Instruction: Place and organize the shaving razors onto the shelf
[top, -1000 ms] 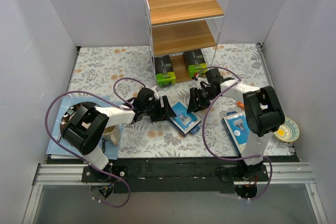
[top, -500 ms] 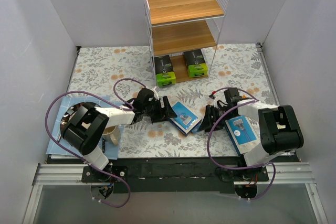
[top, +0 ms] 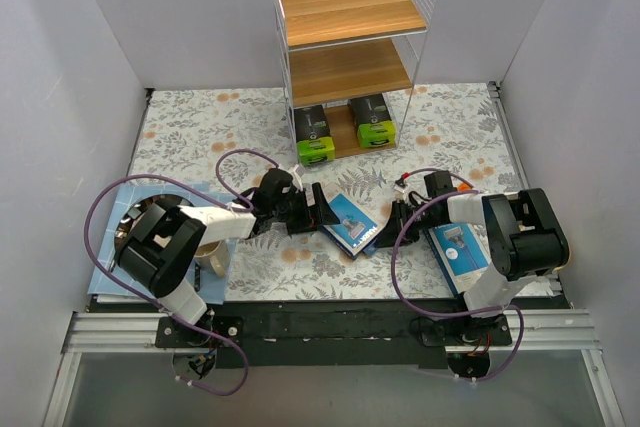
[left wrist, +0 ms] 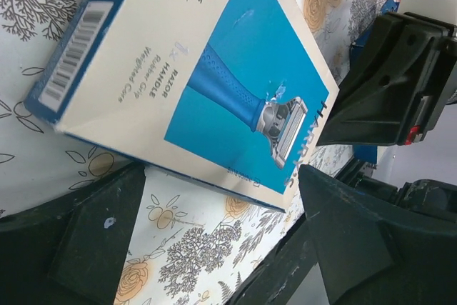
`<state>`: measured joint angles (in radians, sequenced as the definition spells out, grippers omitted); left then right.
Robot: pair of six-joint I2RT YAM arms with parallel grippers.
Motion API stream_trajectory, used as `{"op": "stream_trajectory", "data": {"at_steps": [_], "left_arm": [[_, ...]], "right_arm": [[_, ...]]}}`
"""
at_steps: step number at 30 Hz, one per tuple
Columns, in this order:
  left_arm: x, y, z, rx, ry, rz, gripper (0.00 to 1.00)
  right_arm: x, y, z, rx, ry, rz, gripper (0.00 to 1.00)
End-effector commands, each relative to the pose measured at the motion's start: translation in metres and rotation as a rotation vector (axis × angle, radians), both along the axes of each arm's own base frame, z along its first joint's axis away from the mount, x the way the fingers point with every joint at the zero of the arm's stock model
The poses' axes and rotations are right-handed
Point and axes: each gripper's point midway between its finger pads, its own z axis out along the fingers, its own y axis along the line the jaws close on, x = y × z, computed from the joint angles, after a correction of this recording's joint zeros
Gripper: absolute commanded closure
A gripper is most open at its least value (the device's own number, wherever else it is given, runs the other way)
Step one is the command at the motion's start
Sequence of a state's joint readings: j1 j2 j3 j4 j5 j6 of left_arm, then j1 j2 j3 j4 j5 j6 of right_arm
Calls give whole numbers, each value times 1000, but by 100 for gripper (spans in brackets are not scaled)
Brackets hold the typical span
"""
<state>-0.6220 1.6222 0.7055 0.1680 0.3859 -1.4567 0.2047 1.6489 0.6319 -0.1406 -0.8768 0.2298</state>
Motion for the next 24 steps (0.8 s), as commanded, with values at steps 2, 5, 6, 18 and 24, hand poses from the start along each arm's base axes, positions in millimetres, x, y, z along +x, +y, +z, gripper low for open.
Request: {"op": "stream_trajectory", "data": {"at_steps": [2, 5, 6, 18, 24], "left_arm": [[-14, 6, 1, -21, 36, -2, 4], [-20, 3, 6, -90, 53, -29, 2], [-22, 1, 9, -128, 88, -11, 2], [-20, -4, 33, -275, 117, 10, 2], [0, 3, 29, -302, 198, 120, 2]], "right_arm": [[-2, 11, 22, 128, 14, 22, 94], [7, 19, 49, 234, 39, 3, 96], [9, 22, 56, 259, 41, 1, 96], [-6, 37, 73, 326, 58, 45, 98], [-18, 52, 79, 319, 34, 103, 95]]}}
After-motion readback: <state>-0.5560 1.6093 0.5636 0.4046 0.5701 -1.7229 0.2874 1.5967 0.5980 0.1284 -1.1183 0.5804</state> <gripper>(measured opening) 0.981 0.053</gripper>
